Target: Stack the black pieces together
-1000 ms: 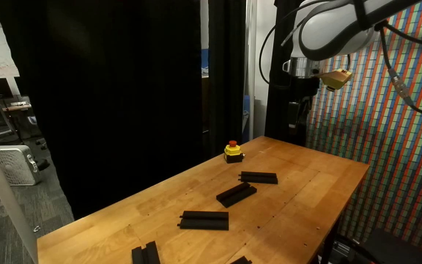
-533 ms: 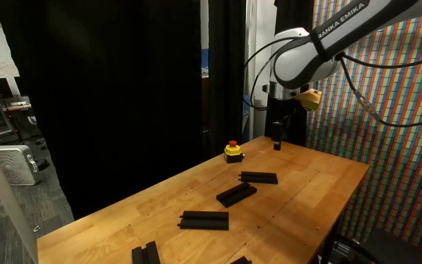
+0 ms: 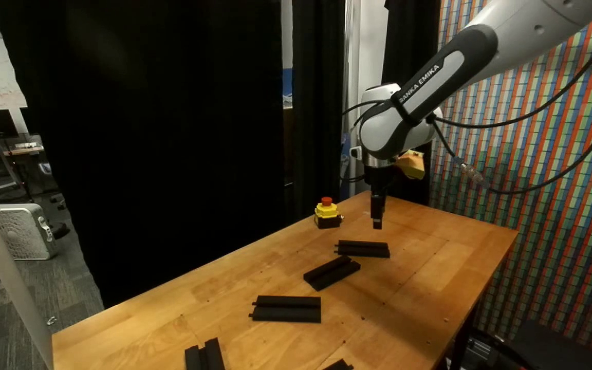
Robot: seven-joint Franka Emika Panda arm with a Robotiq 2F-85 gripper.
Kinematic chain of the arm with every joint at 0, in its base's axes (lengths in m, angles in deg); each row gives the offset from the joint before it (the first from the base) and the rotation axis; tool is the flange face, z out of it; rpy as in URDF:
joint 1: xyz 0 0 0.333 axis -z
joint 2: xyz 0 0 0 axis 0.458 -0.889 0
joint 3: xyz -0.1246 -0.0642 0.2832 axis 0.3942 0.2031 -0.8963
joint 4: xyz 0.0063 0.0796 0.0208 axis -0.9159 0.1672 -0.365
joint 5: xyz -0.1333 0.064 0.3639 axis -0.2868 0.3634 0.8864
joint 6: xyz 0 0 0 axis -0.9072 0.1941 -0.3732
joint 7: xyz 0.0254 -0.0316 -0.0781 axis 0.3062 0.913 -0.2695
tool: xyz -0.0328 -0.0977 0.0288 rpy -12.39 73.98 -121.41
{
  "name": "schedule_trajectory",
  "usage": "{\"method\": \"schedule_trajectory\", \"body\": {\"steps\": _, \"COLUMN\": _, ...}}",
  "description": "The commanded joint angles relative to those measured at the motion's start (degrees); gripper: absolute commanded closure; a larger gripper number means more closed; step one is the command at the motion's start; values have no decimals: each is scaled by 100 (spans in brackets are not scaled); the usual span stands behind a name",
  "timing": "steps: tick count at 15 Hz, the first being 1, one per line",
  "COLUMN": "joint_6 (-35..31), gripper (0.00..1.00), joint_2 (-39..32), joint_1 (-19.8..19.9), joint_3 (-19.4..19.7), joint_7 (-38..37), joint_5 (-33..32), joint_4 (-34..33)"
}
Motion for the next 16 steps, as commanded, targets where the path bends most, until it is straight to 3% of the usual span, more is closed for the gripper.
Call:
{"method": "schedule_trajectory", "body": {"steps": 1, "joint_6": -296, "gripper": 0, "joint_2": -639, "joint_1": 258, "joint_3": -114, "joint_7": 538, "joint_5": 213, "joint_4": -421}}
{"method": "schedule_trajectory", "body": {"steps": 10, "joint_6": -1278, "gripper": 0, "joint_2": -1477, "joint_1": 701, "joint_3": -330, "joint_7": 767, "joint_5": 208, "joint_4": -484}}
{"method": "schedule_trajectory", "body": {"steps": 16, "joint_6": -1395, "gripper": 0, "joint_2": -1929, "joint_1": 841, "joint_3": -444, "joint_7": 888, "joint_5": 60, "joint_4": -771}}
